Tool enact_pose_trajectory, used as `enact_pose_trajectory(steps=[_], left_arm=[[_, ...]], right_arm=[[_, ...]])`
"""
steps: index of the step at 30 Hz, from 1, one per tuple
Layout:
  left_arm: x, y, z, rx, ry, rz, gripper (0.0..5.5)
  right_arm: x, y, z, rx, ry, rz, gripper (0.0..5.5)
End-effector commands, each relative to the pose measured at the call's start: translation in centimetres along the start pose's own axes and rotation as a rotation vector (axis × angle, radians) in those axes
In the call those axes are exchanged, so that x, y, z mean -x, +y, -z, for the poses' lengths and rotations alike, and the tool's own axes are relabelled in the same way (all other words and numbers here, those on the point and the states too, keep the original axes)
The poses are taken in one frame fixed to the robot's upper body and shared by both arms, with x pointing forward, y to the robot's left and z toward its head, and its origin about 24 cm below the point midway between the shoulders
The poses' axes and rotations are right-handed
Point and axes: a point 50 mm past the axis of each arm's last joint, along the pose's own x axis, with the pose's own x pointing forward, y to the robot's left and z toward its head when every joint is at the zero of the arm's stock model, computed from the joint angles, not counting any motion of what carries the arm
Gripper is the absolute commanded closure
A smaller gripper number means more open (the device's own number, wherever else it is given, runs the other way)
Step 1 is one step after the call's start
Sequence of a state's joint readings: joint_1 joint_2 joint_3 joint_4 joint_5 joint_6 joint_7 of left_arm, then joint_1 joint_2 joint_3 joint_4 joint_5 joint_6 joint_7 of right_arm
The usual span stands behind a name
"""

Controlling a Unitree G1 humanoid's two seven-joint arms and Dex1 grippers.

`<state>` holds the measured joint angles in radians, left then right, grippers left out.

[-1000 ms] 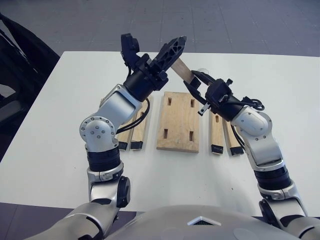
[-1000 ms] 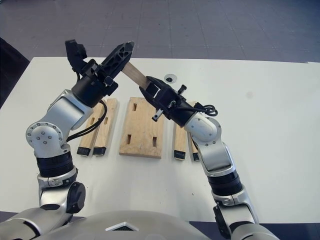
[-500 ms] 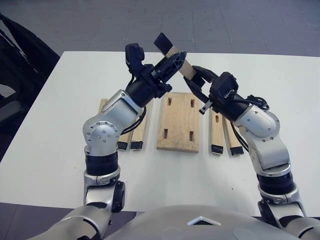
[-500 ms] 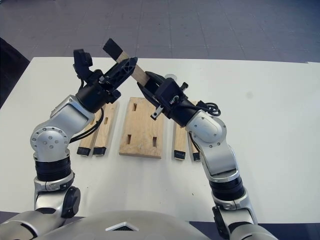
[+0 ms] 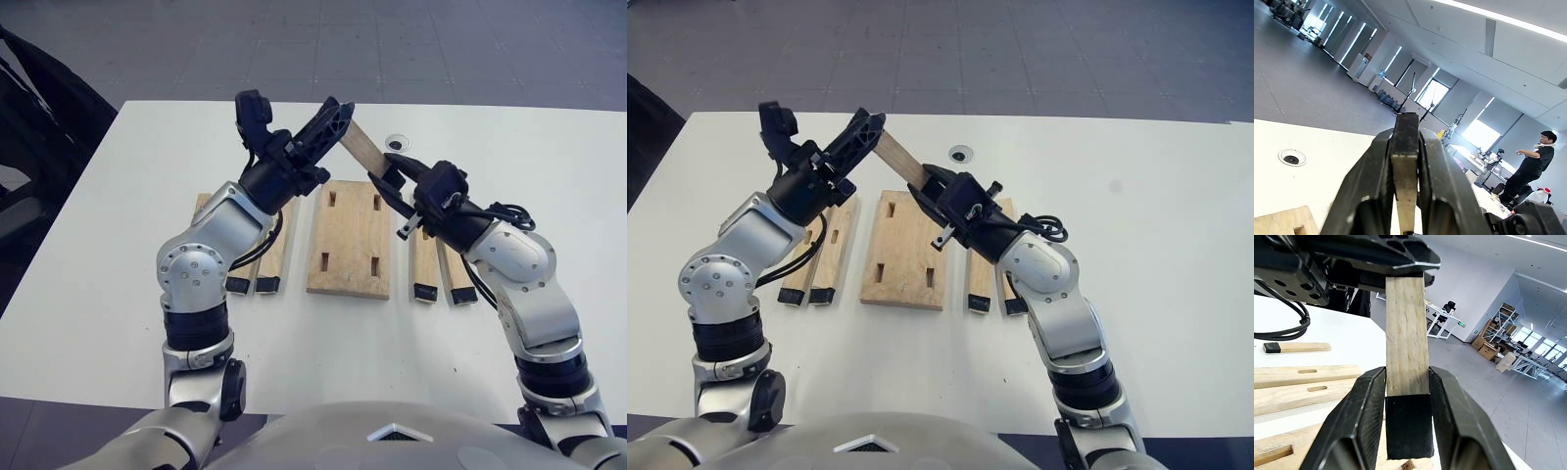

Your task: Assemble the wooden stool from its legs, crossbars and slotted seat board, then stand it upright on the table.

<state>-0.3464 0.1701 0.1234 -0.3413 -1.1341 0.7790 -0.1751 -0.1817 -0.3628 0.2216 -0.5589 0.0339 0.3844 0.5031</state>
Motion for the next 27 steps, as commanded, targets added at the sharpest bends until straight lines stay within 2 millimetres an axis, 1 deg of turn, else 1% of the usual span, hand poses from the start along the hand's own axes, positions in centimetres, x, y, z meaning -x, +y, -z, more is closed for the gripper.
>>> enact_pose_trajectory(steps=[1,4,6,12,15,16,17,18,21,23,25,27], left_arm=[[0.3,0.3,1.1,0.018,0.078,-0.027,4.91],[0.3,0.6,1.1,0.013,0.084,-0.043,4.91],[0.2,1.1,1.1,0.005,0.087,-0.079,5.04],[0.6,2.4,0.8,-0.128,0.103,-0.155,5.05],[0.7,2.5,0.9,-0.137,0.106,-0.16,5.05],[0.8,2.6,0.8,-0.137,0.105,-0.168,5.05],[0.8,2.7,0.8,-0.142,0.102,-0.178,5.06],[0.9,3.0,0.5,-0.149,0.093,-0.198,5.06],[1.0,3.9,-0.6,-0.152,0.044,-0.262,5.06],[1.5,4.5,-2.0,-0.173,-0.016,-0.324,5.06],[2.7,5.2,-3.8,-0.256,-0.082,-0.425,5.06],[4.2,5.3,-5.5,-0.398,-0.121,-0.54,5.06]], right_arm=[[-0.3,-0.2,-1.0,0.015,-0.039,0.012,4.21],[-0.4,-0.2,-1.2,0.012,-0.044,0.013,4.21],[-0.4,-0.2,-1.2,0.012,-0.046,0.012,4.21],[-0.4,-0.2,-1.3,0.003,-0.044,0.014,4.21],[-0.4,-0.3,-1.1,0.003,-0.022,0.026,4.21],[-0.4,-0.4,-0.9,0.003,-0.007,0.032,3.84],[-0.4,-0.4,-0.8,0.001,0.004,0.036,3.72],[-0.4,-0.5,-0.6,-0.002,0.013,0.041,3.48],[-0.4,-0.4,-0.2,0.008,0.044,0.042,2.97],[-0.1,-0.6,0.6,0.019,0.089,0.05,2.91],[0.3,-1.2,1.8,-0.013,0.149,0.093,2.91],[0.9,-2.0,3.6,-0.125,0.22,0.165,2.91]])
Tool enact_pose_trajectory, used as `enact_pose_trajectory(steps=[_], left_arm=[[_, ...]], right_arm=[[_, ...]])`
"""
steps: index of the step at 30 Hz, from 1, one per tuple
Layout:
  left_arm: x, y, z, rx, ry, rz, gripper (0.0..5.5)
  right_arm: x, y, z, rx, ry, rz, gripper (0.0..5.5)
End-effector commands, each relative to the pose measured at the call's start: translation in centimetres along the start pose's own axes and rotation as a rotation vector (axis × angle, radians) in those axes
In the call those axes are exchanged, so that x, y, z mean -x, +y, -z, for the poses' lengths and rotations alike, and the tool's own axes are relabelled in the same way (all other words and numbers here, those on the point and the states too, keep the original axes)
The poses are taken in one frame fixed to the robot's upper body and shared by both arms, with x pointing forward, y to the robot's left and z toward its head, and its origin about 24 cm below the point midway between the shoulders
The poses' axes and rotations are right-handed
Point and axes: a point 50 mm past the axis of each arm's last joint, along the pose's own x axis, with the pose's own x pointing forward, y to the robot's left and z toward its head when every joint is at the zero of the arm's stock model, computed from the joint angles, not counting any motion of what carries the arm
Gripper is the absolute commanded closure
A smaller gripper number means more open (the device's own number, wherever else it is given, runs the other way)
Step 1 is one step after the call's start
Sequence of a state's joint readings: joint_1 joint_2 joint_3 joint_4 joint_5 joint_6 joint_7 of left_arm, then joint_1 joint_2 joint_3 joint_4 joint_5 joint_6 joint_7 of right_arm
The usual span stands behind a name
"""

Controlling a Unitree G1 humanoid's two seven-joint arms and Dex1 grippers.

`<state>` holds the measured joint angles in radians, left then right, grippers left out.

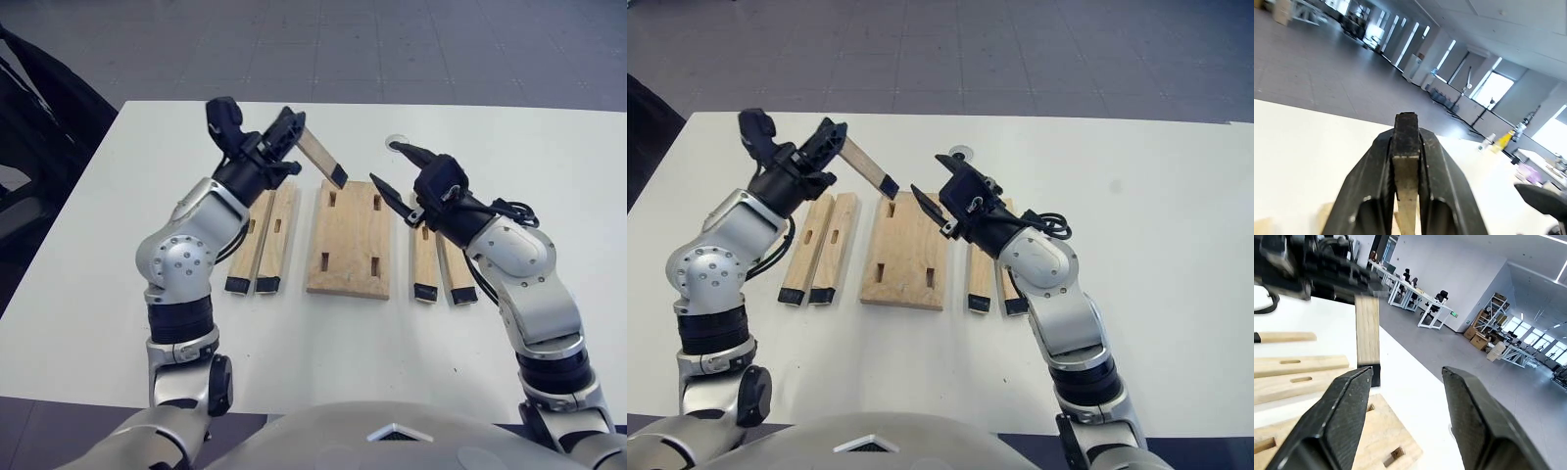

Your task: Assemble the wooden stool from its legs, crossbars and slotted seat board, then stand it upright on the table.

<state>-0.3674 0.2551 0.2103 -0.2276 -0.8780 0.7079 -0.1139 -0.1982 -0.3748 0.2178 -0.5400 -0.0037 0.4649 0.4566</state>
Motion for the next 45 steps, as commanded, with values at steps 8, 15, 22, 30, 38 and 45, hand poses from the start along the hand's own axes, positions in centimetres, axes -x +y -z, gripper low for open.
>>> enact_pose_trajectory(steps=[8,15,22,30,38,45], left_arm=[[5.6,0.6,-1.5,-0.435,0.029,-0.366,5.06],[6.6,2.4,-0.2,-0.493,0.103,-0.441,5.06],[7.6,4.0,2.0,-0.433,0.172,-0.491,5.06],[7.2,3.9,1.8,-0.418,0.132,-0.482,5.06],[6.2,3.5,1.1,-0.427,0.108,-0.463,5.06],[6.1,3.5,1.8,-0.41,0.122,-0.456,5.06]], right_arm=[[1.5,-2.6,7.2,-0.435,0.295,0.358,2.91],[1.8,-1.6,7.8,-0.442,0.325,0.384,2.91],[1.9,-1.2,7.7,-0.432,0.333,0.373,2.91],[2.3,-0.7,7.7,-0.434,0.347,0.354,2.91],[2.3,-0.5,7.6,-0.437,0.352,0.346,2.91],[2.3,-0.7,7.6,-0.436,0.35,0.35,2.91]])
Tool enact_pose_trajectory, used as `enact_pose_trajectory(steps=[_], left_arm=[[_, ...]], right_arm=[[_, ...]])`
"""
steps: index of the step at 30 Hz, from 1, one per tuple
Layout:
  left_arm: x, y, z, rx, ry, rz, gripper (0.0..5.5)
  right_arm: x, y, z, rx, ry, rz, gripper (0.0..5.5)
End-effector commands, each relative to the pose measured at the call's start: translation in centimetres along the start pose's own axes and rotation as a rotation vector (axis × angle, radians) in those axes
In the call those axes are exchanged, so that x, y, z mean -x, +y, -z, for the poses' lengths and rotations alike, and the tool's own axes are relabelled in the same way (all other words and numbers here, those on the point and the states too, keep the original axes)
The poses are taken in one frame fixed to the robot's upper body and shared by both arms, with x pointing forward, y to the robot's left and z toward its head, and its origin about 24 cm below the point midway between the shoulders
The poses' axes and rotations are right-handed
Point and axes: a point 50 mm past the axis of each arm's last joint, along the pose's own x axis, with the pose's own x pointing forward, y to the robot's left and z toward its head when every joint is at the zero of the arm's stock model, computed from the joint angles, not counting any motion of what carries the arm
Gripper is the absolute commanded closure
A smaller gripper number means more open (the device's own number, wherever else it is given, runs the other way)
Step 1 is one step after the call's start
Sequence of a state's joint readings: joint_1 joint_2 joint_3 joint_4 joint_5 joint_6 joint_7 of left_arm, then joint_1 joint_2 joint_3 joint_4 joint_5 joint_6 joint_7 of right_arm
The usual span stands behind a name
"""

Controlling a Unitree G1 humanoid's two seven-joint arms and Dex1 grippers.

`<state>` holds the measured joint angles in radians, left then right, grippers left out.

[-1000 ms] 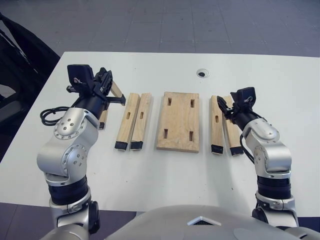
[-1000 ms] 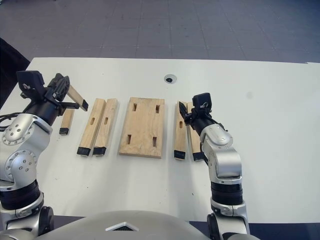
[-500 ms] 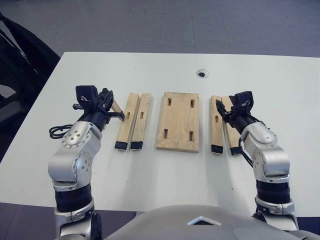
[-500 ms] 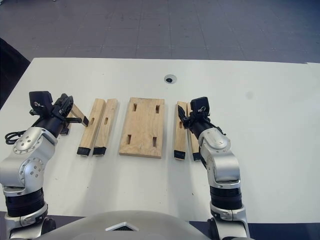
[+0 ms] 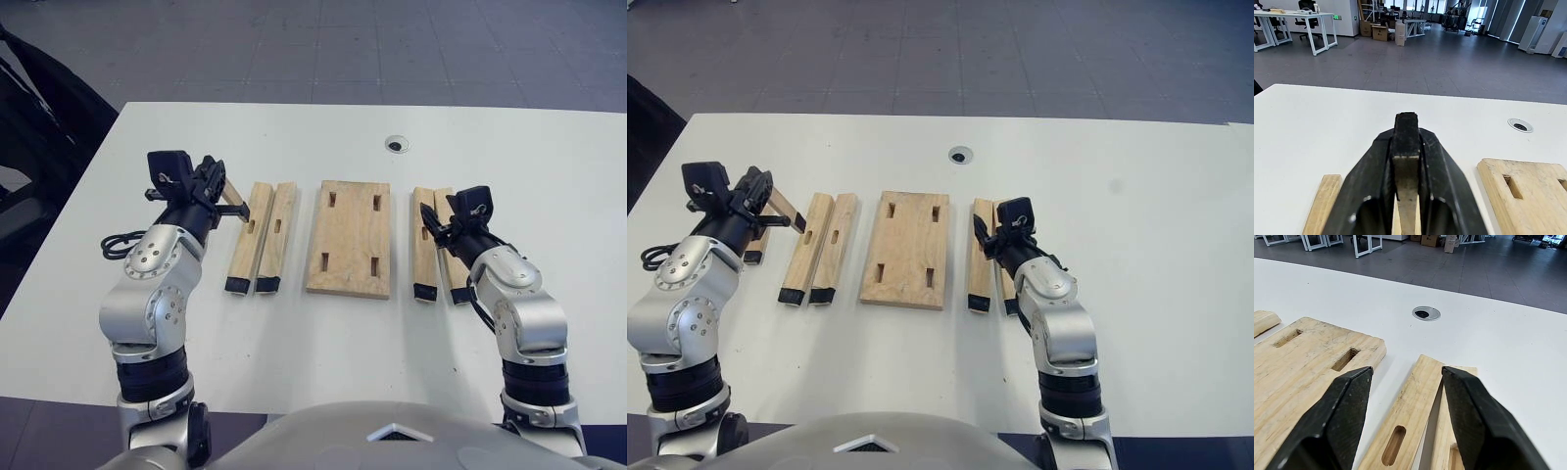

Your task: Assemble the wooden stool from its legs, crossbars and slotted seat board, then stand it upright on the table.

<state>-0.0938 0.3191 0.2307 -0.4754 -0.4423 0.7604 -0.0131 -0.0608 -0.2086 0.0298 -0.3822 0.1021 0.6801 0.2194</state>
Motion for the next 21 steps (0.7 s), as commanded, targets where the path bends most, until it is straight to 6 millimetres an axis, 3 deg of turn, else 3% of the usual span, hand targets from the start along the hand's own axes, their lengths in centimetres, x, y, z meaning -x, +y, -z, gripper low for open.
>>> enact_pose_trajectory(steps=[1,11,16,21], left_arm=[[-0.3,-0.4,0.7,0.005,0.026,0.009,5.06],[0.2,0.1,2.4,-0.027,0.089,0.003,5.06],[0.2,-0.2,5.5,-0.03,0.251,0.026,5.06],[0.7,1.0,6.9,-0.034,0.261,-0.038,5.06]], right_arm=[[0.0,-0.1,-0.3,0.006,0.0,-0.001,2.91],[0.0,-0.3,-0.3,0.002,0.002,0.005,2.91],[0.0,-0.3,-0.4,0.003,-0.001,0.007,2.91],[-0.1,-0.5,-0.4,0.006,-0.002,0.011,2.91]])
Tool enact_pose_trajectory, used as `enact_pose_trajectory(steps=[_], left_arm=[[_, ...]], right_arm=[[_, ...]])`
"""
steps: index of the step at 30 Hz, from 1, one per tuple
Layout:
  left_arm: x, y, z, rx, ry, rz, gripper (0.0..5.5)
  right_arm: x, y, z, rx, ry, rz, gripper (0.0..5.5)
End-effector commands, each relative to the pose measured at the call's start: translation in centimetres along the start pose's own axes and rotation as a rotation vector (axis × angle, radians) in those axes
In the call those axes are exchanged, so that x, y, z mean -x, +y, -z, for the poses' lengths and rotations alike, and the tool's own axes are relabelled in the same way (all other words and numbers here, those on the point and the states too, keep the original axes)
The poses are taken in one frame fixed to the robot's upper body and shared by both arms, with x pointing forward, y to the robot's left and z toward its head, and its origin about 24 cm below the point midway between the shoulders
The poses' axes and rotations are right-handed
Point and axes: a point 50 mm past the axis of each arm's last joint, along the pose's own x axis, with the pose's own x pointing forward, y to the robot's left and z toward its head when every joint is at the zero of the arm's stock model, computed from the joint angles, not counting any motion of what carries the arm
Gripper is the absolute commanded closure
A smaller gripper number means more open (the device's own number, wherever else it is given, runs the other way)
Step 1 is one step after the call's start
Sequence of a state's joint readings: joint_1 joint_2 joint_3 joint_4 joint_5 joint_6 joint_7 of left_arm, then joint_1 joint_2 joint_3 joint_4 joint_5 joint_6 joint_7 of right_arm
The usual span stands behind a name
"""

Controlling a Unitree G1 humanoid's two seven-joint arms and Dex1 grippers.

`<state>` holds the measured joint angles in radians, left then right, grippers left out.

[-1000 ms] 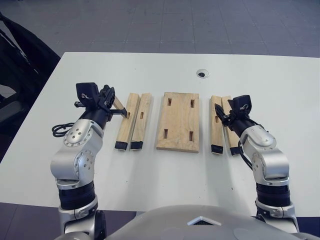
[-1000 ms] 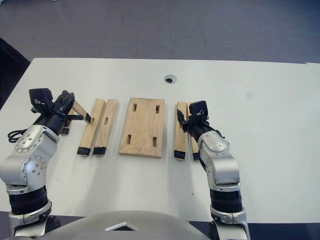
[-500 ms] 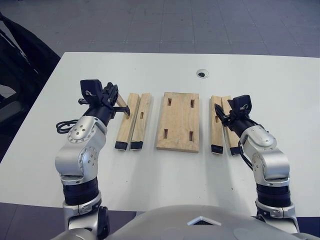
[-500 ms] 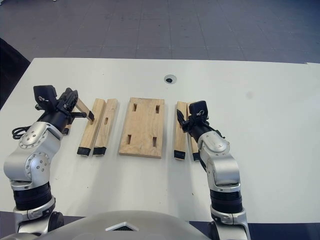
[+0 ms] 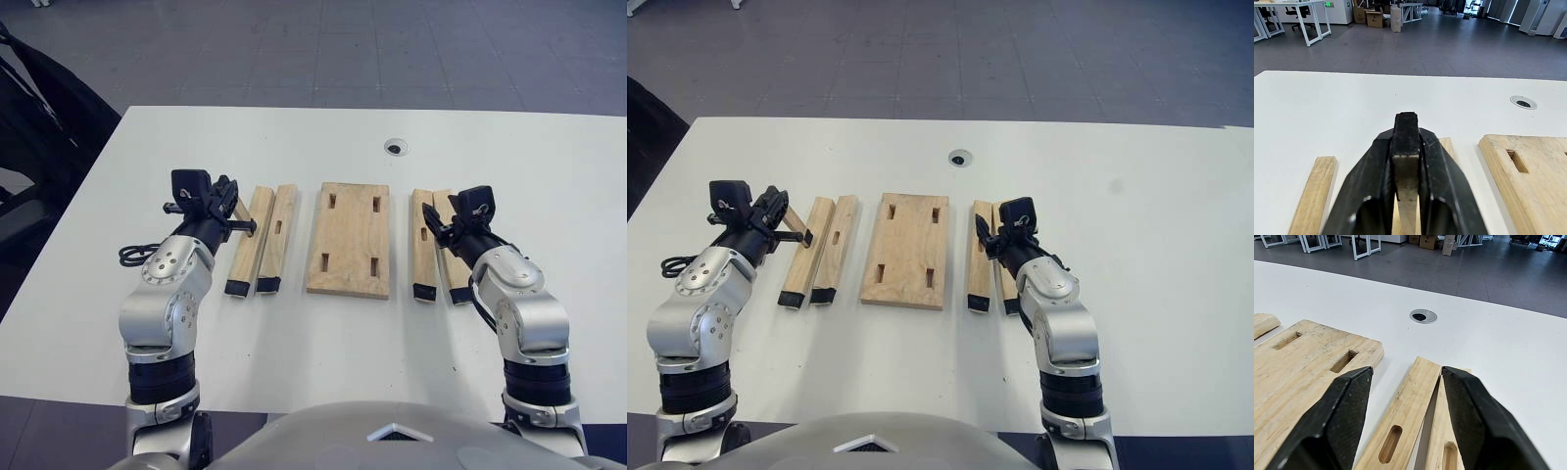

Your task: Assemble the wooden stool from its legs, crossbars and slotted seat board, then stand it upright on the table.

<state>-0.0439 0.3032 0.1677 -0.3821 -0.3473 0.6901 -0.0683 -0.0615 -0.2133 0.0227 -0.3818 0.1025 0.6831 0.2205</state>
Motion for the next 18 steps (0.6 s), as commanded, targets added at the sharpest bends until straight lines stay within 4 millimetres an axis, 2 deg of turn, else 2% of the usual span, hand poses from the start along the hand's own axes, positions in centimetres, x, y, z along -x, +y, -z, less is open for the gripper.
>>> enact_pose_trajectory(steps=[1,5,14,18], left_arm=[[0.8,1.0,4.3,0.007,0.181,-0.046,5.06],[0.7,0.7,4.2,0.005,0.189,-0.031,5.06],[-0.3,0.3,1.6,0.007,0.12,-0.005,5.06],[-0.5,0.3,-0.2,-0.006,0.051,-0.01,4.45]], right_arm=[[-0.2,-0.3,-0.5,0.005,-0.005,0.005,2.91],[-0.2,-0.2,-0.4,0.002,-0.005,0.007,2.91],[-0.3,-0.1,-0.4,0.005,-0.008,0.003,2.91],[-0.3,0.0,-0.4,0.007,-0.007,0.001,2.91]])
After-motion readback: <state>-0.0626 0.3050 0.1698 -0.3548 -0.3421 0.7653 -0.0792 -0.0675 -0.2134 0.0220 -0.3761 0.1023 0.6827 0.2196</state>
